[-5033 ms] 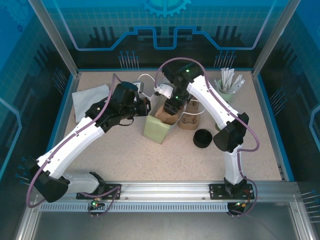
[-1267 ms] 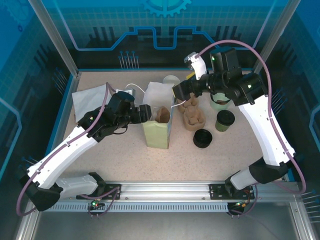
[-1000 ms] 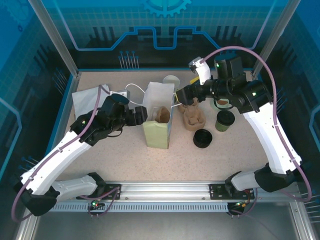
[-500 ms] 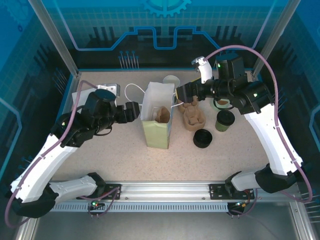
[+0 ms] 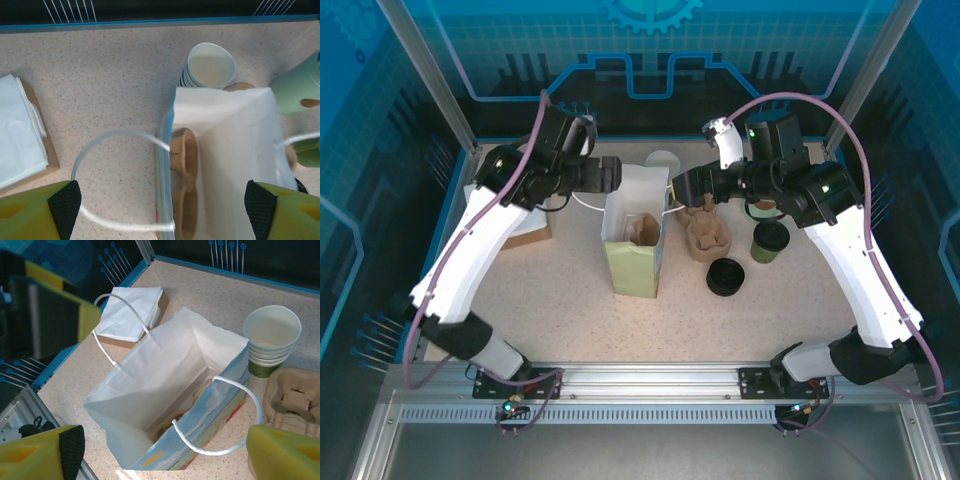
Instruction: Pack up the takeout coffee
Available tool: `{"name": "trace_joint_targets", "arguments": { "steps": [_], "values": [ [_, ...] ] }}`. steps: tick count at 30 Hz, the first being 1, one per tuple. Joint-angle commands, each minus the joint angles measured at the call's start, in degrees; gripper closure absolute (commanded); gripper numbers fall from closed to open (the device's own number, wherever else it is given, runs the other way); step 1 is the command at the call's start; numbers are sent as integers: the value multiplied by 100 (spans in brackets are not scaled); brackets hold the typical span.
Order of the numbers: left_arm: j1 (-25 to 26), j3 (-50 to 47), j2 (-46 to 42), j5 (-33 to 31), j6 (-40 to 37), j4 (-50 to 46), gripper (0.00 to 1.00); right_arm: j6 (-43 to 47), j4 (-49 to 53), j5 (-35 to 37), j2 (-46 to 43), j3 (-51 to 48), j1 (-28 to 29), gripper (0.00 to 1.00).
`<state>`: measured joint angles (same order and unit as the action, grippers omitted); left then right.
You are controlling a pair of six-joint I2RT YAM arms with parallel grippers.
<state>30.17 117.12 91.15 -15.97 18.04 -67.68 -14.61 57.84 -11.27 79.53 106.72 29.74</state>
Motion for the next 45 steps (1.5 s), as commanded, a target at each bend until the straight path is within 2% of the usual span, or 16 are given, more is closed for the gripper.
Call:
{"name": "trace_joint_targets", "arguments": {
  "steps": [1,6,9,13,16,21,25,27,31,38,42,45],
  "values": [
    [-212,581,508,323,-544,-405,12,-22,144,132,-178,-113,41,14],
    [-416,1286,1441,918,-733,-611,14,-42,175,108,-259,-228,48,14],
    [-425,1630,1932,1099,-793,-901,17,-42,183,194,-338,-326,41,14],
    [-425,1616,2240,1113,-828,-929,24,-42,170,257,-455,-451,32,14],
    [-425,1638,2392,984,-839,-896,33,-66,148,226,-488,-527,26,14],
    [-425,1616,2331,842,-664,-886,63,-185,210,142,-486,-538,32,16],
    [-420,1408,1972,690,-276,-839,90,-358,212,151,-491,-570,54,20],
    [-399,1186,1667,496,1,-768,95,-449,187,151,-471,-595,75,21],
    [-196,491,806,-202,536,-417,100,-532,160,317,-485,-616,118,23],
    [501,-933,-742,-1588,1194,439,100,-634,-71,630,-763,-822,144,24],
    [828,-2038,-1524,-1790,1189,1456,100,-663,-355,648,-971,-1084,230,24],
    [892,-2475,-1873,-1870,1315,1760,100,-687,-490,631,-1092,-1269,293,23]
  ]
}}
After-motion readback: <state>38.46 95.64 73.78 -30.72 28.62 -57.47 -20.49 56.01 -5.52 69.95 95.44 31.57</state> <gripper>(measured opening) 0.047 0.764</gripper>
